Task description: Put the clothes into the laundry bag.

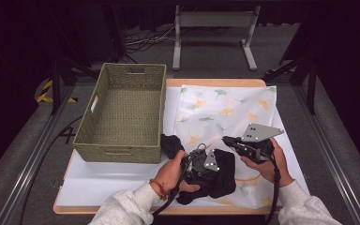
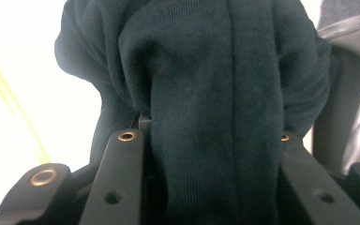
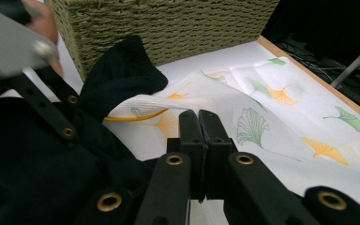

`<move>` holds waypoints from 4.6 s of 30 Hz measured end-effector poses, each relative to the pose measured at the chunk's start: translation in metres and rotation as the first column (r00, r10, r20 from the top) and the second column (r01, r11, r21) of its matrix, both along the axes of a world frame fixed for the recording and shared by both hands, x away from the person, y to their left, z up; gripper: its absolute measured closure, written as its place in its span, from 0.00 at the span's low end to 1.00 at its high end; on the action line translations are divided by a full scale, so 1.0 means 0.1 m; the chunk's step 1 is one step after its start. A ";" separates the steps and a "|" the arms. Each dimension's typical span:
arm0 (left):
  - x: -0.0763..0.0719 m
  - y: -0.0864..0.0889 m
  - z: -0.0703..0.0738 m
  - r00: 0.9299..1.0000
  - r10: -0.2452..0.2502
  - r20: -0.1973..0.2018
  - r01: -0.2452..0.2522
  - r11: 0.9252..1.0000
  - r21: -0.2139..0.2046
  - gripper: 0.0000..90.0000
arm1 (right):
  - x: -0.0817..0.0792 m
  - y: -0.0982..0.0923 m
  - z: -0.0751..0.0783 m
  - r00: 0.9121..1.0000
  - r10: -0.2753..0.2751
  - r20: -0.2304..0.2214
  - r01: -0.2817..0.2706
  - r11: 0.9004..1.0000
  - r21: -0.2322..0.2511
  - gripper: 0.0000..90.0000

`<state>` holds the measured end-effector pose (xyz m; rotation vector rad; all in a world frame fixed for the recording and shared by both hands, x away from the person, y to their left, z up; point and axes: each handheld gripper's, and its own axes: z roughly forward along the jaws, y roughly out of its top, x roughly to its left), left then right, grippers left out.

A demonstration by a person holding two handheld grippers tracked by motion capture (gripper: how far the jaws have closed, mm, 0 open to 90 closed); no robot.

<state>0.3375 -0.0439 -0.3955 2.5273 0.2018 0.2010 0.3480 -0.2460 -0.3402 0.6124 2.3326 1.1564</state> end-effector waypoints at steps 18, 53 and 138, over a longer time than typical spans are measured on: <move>0.19 0.02 -0.23 0.995 0.097 -0.037 -0.098 0.995 -0.021 0.67 | -0.03 0.04 -0.04 1.000 0.020 -0.012 -0.020 1.000 -0.018 1.00; -0.06 0.94 -0.33 0.982 0.148 -0.120 -0.169 0.968 -0.186 0.28 | -0.02 0.04 -0.06 1.000 0.018 -0.013 -0.018 1.000 -0.022 1.00; 0.15 0.63 -0.10 0.943 0.302 0.140 -0.288 0.951 -0.112 0.46 | -0.12 0.15 -0.02 0.998 0.068 -0.008 -0.068 0.998 -0.015 1.00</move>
